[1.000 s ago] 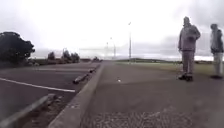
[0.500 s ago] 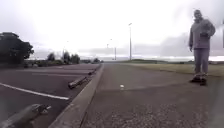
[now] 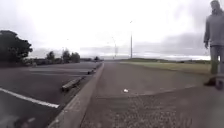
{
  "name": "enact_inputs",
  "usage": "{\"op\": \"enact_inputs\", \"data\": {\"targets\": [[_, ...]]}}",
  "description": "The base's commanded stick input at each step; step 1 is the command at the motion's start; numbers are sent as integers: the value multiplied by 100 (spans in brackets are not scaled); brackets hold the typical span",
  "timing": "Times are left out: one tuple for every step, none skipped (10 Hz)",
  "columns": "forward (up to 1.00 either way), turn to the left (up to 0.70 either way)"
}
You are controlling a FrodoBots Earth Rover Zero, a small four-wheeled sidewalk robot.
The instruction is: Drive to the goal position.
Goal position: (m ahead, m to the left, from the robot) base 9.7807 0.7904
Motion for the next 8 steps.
{"op": "enact_inputs", "data": {"targets": [[100, 0], [100, 0], [100, 0], [100, 0], [100, 0], [100, 0], [100, 0], [100, 0]]}}
